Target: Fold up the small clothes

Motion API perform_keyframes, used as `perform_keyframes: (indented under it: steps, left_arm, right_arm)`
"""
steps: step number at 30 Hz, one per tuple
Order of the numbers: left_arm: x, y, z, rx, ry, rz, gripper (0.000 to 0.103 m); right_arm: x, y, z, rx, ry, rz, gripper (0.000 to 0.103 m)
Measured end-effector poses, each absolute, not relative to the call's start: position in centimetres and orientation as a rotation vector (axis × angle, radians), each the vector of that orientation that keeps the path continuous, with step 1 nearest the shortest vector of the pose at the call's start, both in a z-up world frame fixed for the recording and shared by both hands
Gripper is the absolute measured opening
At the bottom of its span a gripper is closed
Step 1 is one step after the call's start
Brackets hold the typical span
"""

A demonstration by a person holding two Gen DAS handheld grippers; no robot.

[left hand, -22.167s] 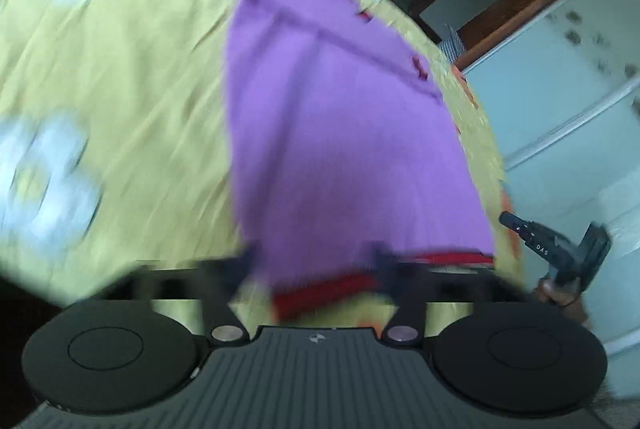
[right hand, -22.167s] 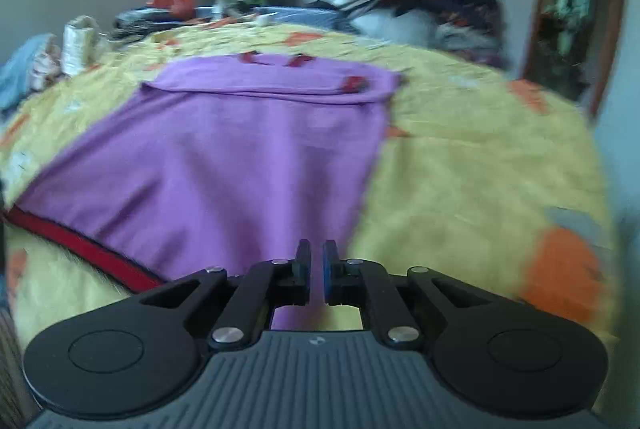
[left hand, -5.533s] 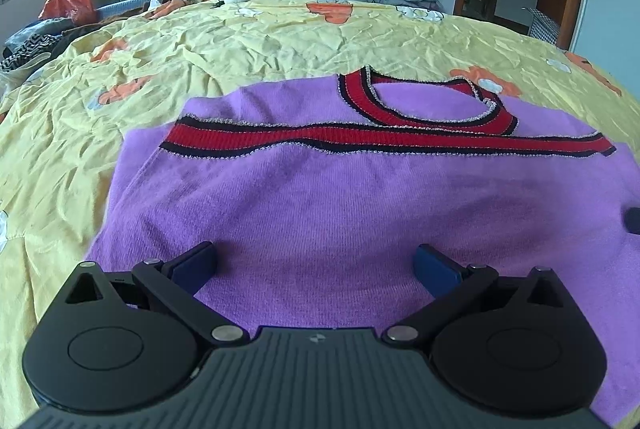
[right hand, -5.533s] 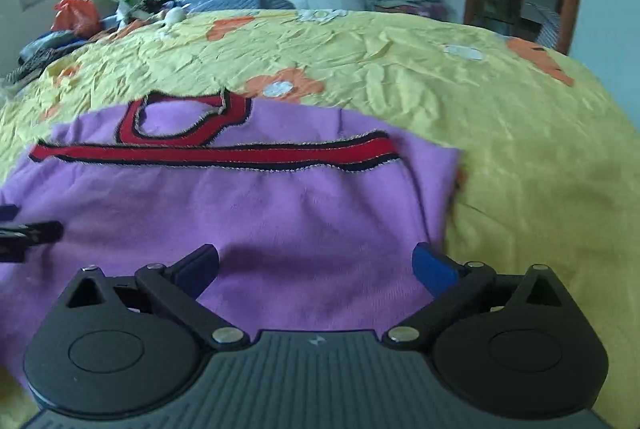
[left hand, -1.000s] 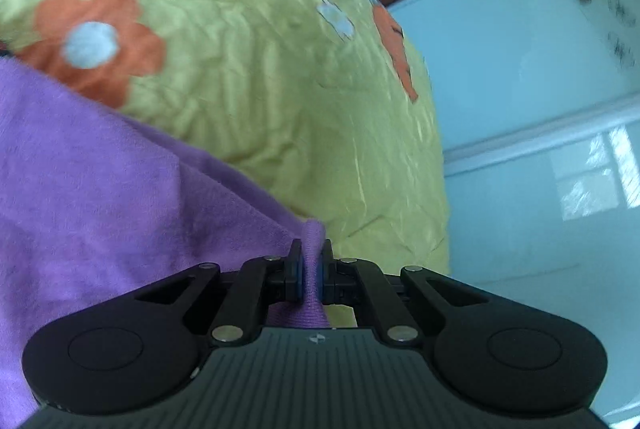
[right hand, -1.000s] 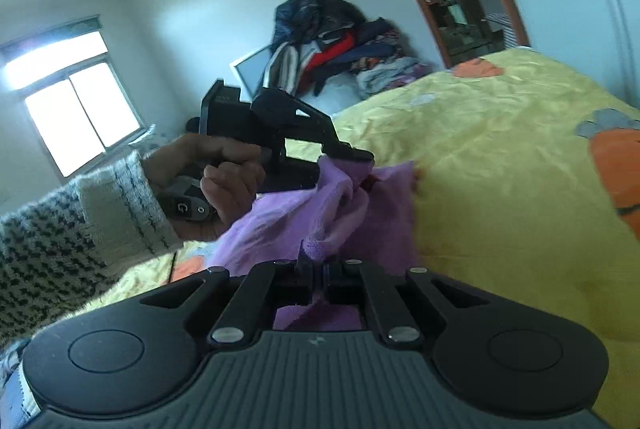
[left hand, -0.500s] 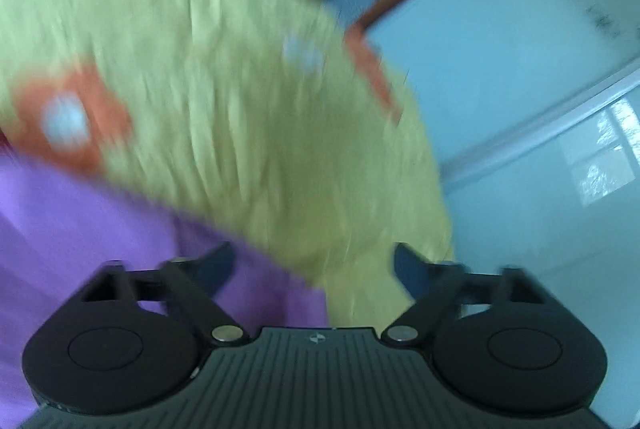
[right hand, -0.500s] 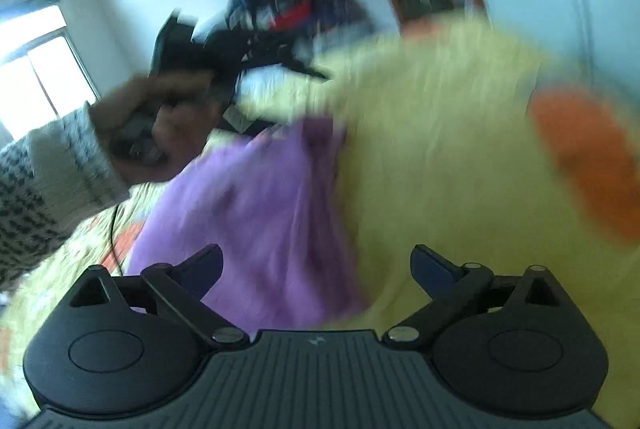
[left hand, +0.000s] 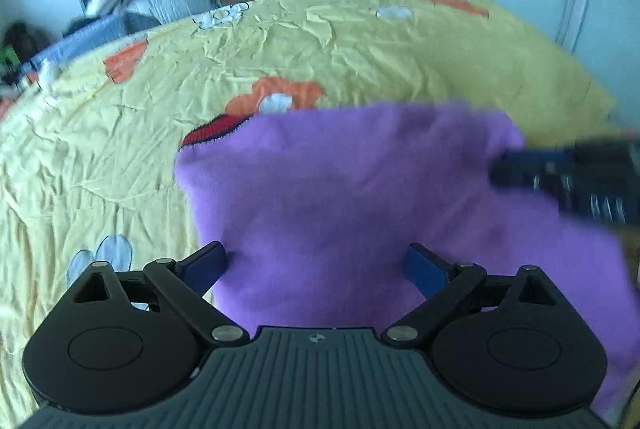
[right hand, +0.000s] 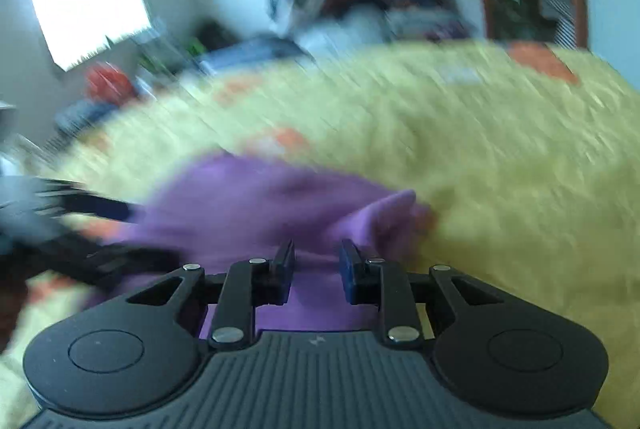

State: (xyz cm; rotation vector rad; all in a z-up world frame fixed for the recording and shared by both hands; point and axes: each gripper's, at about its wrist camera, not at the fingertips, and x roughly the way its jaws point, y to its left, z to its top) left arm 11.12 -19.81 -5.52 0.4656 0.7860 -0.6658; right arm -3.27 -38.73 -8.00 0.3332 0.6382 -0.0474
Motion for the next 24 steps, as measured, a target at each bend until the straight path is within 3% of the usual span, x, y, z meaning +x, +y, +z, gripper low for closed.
perform_keyframes:
  steps: [8, 14, 20, 24]
  left_arm:
    - [10.1, -17.9, -4.8, 0.354, 0.818, -0.616, 0.102]
    - [10.0, -17.7, -5.5, 0.303, 0.849, -0.58, 0.103]
    - [9.9, -17.5, -5.7, 0.27, 0.853, -0.565, 0.103]
    - [9.8, -17.2, -5.9, 0.252, 0.856, -0.565, 0.103]
  right_arm:
    - [-3.8, -37.9, -4.7, 0.278, 0.601, -0.042, 0.023]
    - [-1.2, -38.6, -7.2, 0.211, 0.695, -0.067, 0.027]
    - [-5.4, -36.2, -4.2, 0.16, 0.646, -0.036, 0.029]
    - [-6.4, -34.1, -5.6, 0.132, 0.692, -0.011, 0.029]
